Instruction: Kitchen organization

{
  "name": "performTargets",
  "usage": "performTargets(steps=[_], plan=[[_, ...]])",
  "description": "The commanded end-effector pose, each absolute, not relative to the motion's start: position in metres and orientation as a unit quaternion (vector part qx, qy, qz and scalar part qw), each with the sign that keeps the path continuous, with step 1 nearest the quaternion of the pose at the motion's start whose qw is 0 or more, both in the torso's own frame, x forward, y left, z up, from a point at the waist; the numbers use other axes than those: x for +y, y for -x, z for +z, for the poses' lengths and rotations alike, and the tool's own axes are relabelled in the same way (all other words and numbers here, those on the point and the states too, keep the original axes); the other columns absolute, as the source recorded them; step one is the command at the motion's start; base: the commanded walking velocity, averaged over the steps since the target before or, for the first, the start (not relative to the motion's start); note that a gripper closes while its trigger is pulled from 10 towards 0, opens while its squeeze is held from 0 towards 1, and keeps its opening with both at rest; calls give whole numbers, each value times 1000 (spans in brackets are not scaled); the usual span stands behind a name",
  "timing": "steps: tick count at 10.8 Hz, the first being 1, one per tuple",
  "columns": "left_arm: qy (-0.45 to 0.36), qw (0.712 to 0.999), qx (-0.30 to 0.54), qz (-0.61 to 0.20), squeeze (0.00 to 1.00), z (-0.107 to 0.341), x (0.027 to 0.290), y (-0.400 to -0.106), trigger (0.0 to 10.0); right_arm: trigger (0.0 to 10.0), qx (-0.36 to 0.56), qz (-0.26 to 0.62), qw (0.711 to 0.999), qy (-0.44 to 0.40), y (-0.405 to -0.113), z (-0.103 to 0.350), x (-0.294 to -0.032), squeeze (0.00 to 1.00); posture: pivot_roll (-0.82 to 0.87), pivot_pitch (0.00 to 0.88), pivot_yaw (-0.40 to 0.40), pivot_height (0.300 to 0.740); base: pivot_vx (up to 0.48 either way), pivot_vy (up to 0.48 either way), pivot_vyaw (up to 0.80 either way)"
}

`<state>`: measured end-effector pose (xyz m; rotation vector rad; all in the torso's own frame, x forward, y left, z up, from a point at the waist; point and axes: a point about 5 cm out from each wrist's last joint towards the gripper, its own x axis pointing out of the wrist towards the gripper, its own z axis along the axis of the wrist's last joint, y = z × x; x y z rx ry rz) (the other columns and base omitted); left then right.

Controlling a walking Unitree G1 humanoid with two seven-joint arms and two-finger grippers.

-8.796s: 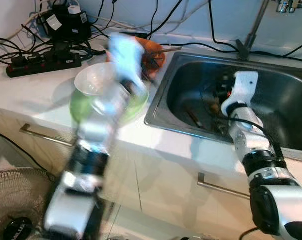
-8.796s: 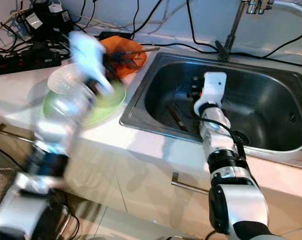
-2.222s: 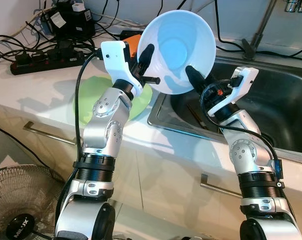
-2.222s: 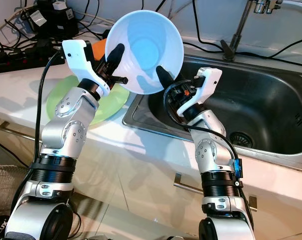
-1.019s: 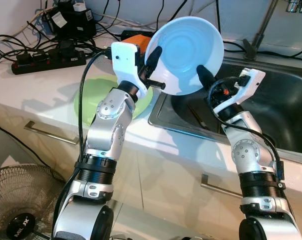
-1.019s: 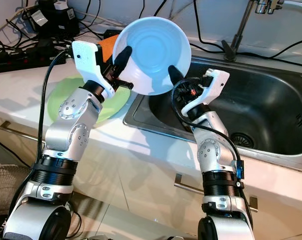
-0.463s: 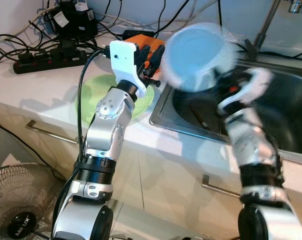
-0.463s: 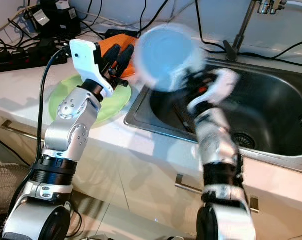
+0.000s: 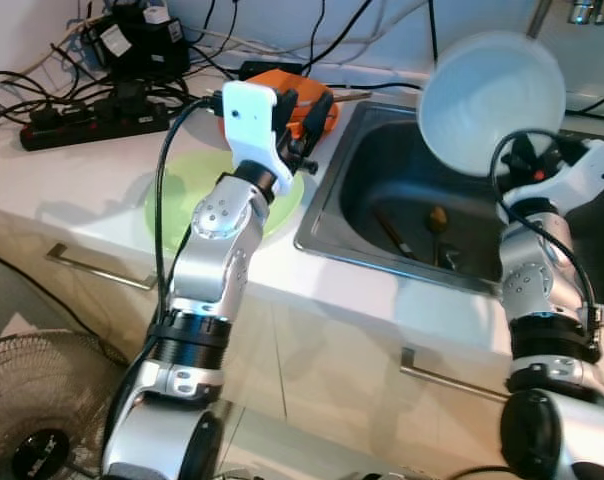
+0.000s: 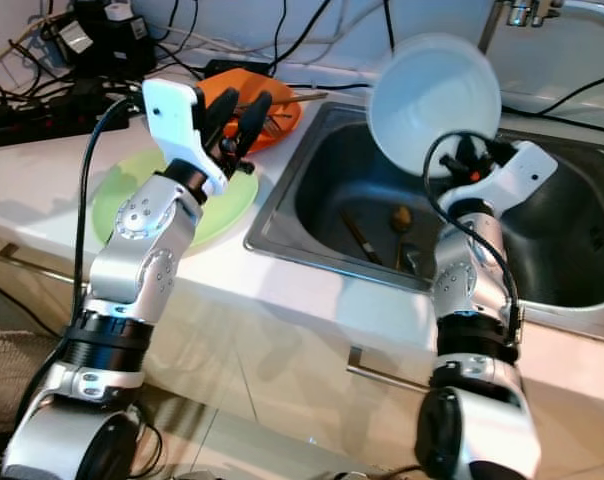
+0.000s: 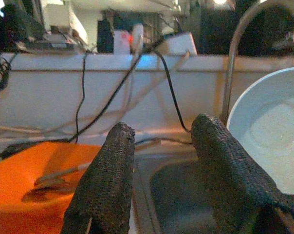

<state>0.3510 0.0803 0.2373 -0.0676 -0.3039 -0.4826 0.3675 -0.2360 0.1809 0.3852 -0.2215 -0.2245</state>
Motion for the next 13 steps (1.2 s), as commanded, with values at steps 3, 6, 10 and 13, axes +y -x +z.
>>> performTargets(steps=[3, 6, 10, 13], plan=[[-23, 960, -72, -270, 0, 208, 73, -346, 10000, 10000, -21, -104, 994, -18, -376, 161, -223, 0, 58, 28, 33, 740, 0, 0, 0], [-30, 961, -57, -269, 0, 204, 73, -346, 10000, 10000, 12, -92, 995, 43, -377, 151, -217, 0, 59, 29, 32, 740, 0, 0, 0], [-30, 961, -57, -269, 0, 204, 73, -346, 10000, 10000, 12, -92, 995, 43, -377, 151, -217, 0, 59, 29, 32, 740, 0, 0, 0], [-30, 961, -57, -269, 0, 204, 73, -346, 10000, 10000, 12, -92, 995, 43, -377, 151, -217, 0, 59, 29, 32, 740, 0, 0, 0]])
